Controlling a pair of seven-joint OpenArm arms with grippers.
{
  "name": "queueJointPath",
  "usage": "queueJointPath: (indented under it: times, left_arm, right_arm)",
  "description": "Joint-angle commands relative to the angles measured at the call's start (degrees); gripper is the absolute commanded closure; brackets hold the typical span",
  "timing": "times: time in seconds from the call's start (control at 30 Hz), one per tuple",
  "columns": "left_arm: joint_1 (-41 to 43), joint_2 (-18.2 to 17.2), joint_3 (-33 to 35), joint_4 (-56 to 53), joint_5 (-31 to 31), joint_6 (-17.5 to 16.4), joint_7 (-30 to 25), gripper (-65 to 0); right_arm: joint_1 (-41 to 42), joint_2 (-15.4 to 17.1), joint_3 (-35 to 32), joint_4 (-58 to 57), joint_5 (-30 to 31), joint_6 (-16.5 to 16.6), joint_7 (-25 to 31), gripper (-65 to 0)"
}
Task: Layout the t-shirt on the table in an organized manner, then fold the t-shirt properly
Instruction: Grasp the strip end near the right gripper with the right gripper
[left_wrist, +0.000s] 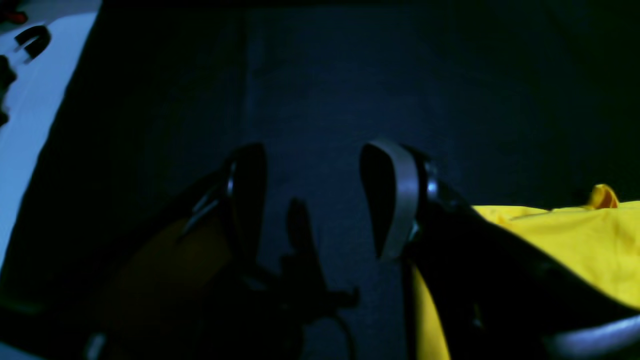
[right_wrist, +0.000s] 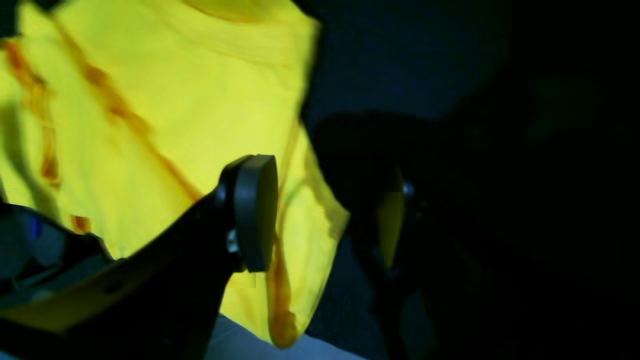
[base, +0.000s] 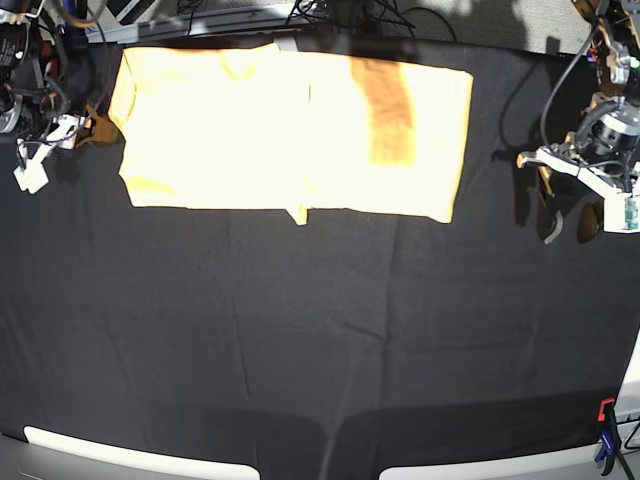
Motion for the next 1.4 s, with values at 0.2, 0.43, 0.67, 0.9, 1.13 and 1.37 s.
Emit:
queueJointPath:
  times: [0.2, 0.43, 0.67, 0.9, 1.13, 1.37]
  left_arm:
    - [-0.28, -0.48, -0.28, 0.90, -0.76, -0.22, -0.15, -30.7]
    - [-0.28, -0.50, -0.28, 0.90, -0.76, -0.22, 1.16, -30.7]
    - [-0.28, -0.50, -0.28, 0.90, -0.74, -0.22, 1.29, -30.7]
    - [-0.28, -0.50, -0.28, 0.90, -0.72, -0.24, 1.31, -30.5]
    - [-0.07, -0.50, -0.28, 0.85, -0.70, -0.26, 1.73, -30.5]
    - [0.81, -0.50, -0.28, -2.54, -0.76, -0.59, 1.05, -30.5]
  right_arm:
    - [0.61, -0.20, -5.84, 0.61, 0.44, 0.34, 1.64, -29.5]
    - [0.63, -1.68, -11.17, 0.63, 0.55, 0.34, 3.45, -28.1]
    - [0.63, -2.14, -14.12, 0.63, 0.52, 0.34, 5.01, -21.5]
    - [0.94, -2.10, -13.94, 0.66, 0.50, 0.34, 7.98, 0.0]
    - [4.44, -1.97, -6.10, 1.07, 0.52, 0.34, 3.72, 0.0]
    - [5.51, -2.34, -1.11, 8.92, 1.25, 0.34, 0.04, 0.0]
